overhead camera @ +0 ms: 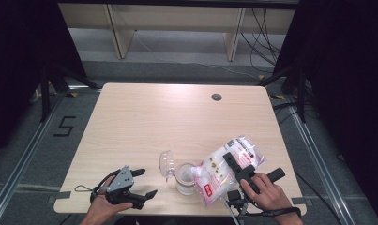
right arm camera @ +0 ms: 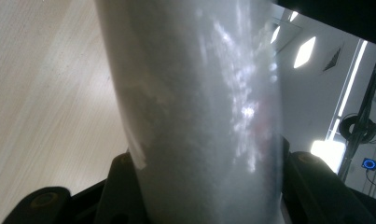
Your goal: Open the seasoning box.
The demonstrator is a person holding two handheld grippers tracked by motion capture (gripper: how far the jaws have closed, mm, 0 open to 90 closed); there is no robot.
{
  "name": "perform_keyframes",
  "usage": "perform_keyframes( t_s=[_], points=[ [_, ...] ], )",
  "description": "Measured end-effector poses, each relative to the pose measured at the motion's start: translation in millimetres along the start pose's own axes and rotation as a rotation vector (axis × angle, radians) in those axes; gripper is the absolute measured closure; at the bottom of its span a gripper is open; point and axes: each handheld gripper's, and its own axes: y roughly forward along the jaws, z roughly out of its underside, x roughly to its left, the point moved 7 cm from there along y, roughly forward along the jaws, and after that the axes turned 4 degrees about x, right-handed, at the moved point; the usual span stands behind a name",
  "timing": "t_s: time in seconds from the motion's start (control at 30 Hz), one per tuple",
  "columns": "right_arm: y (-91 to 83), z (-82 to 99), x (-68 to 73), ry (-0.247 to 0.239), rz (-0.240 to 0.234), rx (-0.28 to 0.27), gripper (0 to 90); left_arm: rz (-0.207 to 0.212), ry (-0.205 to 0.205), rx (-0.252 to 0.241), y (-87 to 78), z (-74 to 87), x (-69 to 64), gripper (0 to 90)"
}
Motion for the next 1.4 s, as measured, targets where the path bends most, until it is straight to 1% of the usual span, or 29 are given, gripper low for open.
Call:
perform_keyframes(
  t_s=[0.07, 0.1, 0.13, 0.17, 0.2, 0.23, 0.27, 0.33, 0.37, 0.47, 0.5, 0.53, 0.57, 0.6, 0.63, 0.83, 0.87, 0.9, 0.97, 1.0, 1.03, 1.07, 1.1, 1.13, 1.17, 1.23, 1.3, 1.4],
  points=[
    [0.1, -0.4, 0.2, 0.003, 0.0, -0.003, 58.1, 0.002, 0.005, 0.001, -0.1, 0.1, 0.5, 15.4],
    [1.7, -2.2, -1.4, 0.013, 0.054, -0.043, 58.2, 0.002, 0.005, 0.001, -0.1, 0.0, 0.5, 15.4],
    [1.7, -2.2, -1.4, 0.013, 0.054, -0.043, 58.2, 0.002, 0.005, 0.001, -0.1, 0.1, 0.5, 15.4],
    [1.8, -2.1, -1.8, -0.003, 0.055, -0.044, 58.2, 0.003, 0.006, 0.002, 0.0, 0.1, 0.5, 15.4],
    [1.7, -2.2, -1.7, 0.004, 0.062, -0.044, 58.3, 0.002, 0.002, -0.001, 0.1, 0.0, -0.1, 15.4],
    [1.8, -2.3, -1.9, 0.004, 0.061, -0.046, 58.4, -0.005, 0.005, 0.003, -0.3, 0.2, 0.4, 15.4],
    [1.6, -2.2, -1.7, 0.006, 0.061, -0.046, 58.4, 0.002, 0.008, 0.004, -0.1, 0.1, 0.5, 15.4],
    [0.4, -0.9, 0.4, 0.038, 0.056, -0.03, 58.4, 0.005, 0.002, -0.004, -0.1, -0.6, -0.3, 15.4],
    [0.6, -1.3, -0.4, 0.031, 0.059, -0.036, 58.5, 0.001, 0.009, -0.007, -0.2, -0.8, 0.2, 15.4],
    [0.3, -1.2, -0.7, 0.033, 0.059, -0.037, 58.5, 0.001, 0.008, -0.006, -0.2, -0.7, 0.3, 15.4],
    [0.1, -0.4, 1.2, 0.058, 0.053, -0.032, 58.6, 0.001, 0.008, -0.005, -0.2, -0.8, 0.3, 15.4],
    [0.1, -0.4, 1.2, 0.058, 0.053, -0.032, 58.6, 0.004, 0.007, -0.005, -0.1, -0.8, 0.2, 15.4],
    [0.5, -1.4, -2.3, 0.025, 0.064, -0.044, 58.6, 0.004, 0.004, -0.005, 0.0, -0.6, -0.1, 15.4],
    [0.8, -1.8, -2.9, 0.017, 0.065, -0.049, 58.7, 0.005, 0.009, -0.003, -0.1, -0.6, 0.0, 15.4],
    [0.8, -1.7, -2.9, 0.018, 0.064, -0.049, 58.7, 0.001, 0.008, -0.006, -0.2, -0.8, 0.2, 15.4],
    [0.5, -2.2, -3.5, 0.02, 0.065, -0.052, 58.8, 0.001, 0.007, -0.007, -0.1, -0.8, 0.0, 15.4],
    [0.0, -2.4, -3.5, 0.036, 0.062, -0.048, 58.8, 0.005, 0.009, -0.004, -0.2, -0.6, -0.1, 15.4],
    [-0.2, -2.5, -4.4, 0.032, 0.069, -0.05, 58.9, 0.004, 0.011, -0.002, -0.2, -0.5, 0.0, 15.4],
    [-1.1, -1.9, -3.6, 0.045, 0.057, -0.039, 58.9, 0.001, 0.009, -0.007, -0.2, -0.9, 0.2, 15.4],
    [-1.9, -1.1, -3.1, 0.06, 0.059, -0.032, 58.9, 0.0, 0.008, -0.006, -0.3, -0.8, 0.2, 15.4],
    [-1.6, -1.5, -3.1, 0.065, 0.066, -0.039, 58.9, 0.002, 0.009, -0.005, -0.2, -0.7, 0.3, 15.4],
    [-1.3, -2.5, -6.0, 0.041, 0.074, -0.052, 58.9, 0.003, 0.008, -0.004, -0.2, -0.6, 0.2, 15.4],
    [-1.6, -2.4, -6.4, 0.042, 0.079, -0.051, 58.9, 0.0, 0.01, -0.007, -0.3, -0.8, 0.3, 15.4],
    [-2.5, -1.6, -6.3, 0.061, 0.087, -0.042, 58.9, 0.0, 0.009, -0.006, -0.2, -0.8, 0.3, 15.4],
    [-2.6, -1.6, -6.5, 0.06, 0.086, -0.043, 58.9, 0.001, 0.009, 0.002, -0.3, -0.1, 0.6, 15.4],
    [-2.9, -1.5, -7.0, 0.058, 0.089, -0.041, 58.9, -0.005, 0.006, 0.001, 0.0, 0.2, -0.1, 15.4],
    [-3.3, -1.3, -7.4, 0.057, 0.088, -0.04, 59.0, -0.012, 0.023, 0.007, -0.4, 0.1, 1.4, 15.4],
    [-3.2, -1.1, -7.5, 0.058, 0.088, -0.039, 59.1, -0.009, 0.009, 0.005, -0.4, 0.3, 0.7, 15.4]
  ],
)
